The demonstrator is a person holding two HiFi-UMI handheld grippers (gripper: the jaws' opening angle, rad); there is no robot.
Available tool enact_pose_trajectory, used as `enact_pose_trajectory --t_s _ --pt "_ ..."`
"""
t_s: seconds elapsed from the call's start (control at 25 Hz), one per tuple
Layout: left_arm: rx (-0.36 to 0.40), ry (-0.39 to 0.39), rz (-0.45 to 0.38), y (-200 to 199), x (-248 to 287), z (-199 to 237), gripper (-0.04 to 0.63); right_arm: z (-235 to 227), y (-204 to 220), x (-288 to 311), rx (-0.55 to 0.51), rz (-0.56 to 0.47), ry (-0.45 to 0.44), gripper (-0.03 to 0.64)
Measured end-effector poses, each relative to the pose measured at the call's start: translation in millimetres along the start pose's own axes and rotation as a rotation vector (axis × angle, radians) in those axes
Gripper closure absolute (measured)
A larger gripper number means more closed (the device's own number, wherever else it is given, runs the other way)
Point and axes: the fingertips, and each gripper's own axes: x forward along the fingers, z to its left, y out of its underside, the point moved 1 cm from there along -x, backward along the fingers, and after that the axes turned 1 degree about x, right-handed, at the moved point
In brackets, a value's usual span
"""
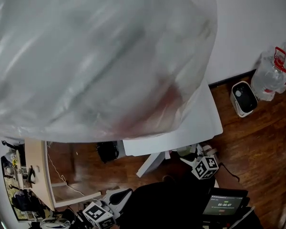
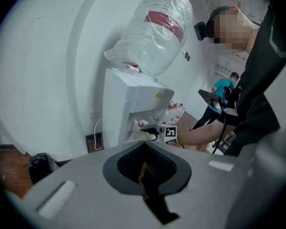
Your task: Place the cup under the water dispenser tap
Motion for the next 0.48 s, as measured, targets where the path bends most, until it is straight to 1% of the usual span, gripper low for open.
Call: enact_pose_trajectory --t_s 0.08,0.16,0.24,0.36,0.4,0.48 --pt "-0.007 -0.004 0.037 9.0 6.5 1.5 0.595 -1.2 0.3 4.4 -0.065 -0.016 0.014 0.294" --pt "0.0 0.018 0.035 11.8 12.6 -3.9 0.595 -5.0 6.7 6.3 -0.062 -0.032 0.053 0.295" --pt "0.024 0.05 0.021 11.5 18.7 -10.8 0.595 -5.9 14.7 4.0 -0.031 -0.053 0.094 0.295" --pt "0.037 0.052 0.07 14.7 26.5 -9.8 0.595 -13.0 18.2 -3.2 0.033 -0.1 0.168 0.295" --pt "0.035 0.051 0.081 15.4 27.6 -8.9 0.595 -16.4 17.4 -6.0 0.064 -0.114 0.194 0.295" --pt "0.037 0.068 0.065 14.3 27.3 -10.9 0.595 -21.9 17.2 -14.4 0.144 -0.136 0.241 0.295"
